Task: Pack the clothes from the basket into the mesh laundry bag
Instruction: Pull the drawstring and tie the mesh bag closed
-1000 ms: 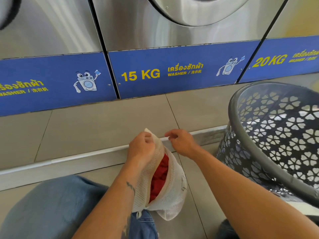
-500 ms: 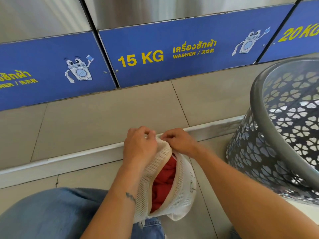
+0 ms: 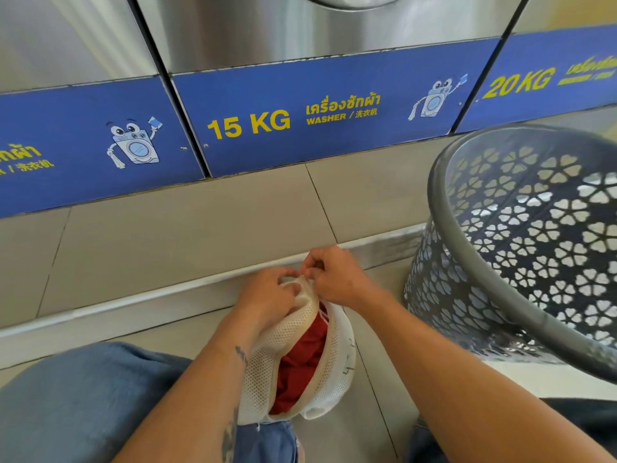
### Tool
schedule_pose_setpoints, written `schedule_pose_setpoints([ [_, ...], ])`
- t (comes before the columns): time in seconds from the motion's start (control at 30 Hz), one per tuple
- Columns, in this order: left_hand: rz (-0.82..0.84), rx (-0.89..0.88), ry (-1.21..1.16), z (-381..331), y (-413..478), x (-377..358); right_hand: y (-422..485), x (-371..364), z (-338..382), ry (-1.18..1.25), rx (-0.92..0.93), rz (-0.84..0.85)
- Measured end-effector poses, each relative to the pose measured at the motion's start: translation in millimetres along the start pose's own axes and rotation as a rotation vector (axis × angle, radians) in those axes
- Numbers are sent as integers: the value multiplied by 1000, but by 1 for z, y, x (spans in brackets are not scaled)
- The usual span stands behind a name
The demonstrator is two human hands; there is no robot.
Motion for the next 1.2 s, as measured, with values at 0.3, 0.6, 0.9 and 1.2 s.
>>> schedule_pose_setpoints([
  [0.3, -196, -13, 199, 5, 5, 0, -21, 9, -5, -79, -64, -48],
  [0.6, -416, 100, 293, 22, 2, 29, -59, 15, -6, -119, -144, 40],
  [0.9, -197, -431, 687, -12, -44, 15, -107, 1, -28, 65, -200, -76],
  [1.2, 0, -338, 688, -3, -63, -7, -123, -14, -19, -88, -155, -78],
])
Point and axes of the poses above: each hand's wrist, its own y-axis towards the middle knuckle, its own x-axis out of the back of the hand, z = x × y, the point moved 1 cm from there along y, towards the middle knuckle, and after that the axes turned 14 degrees about -x, right-handed, at the moved point
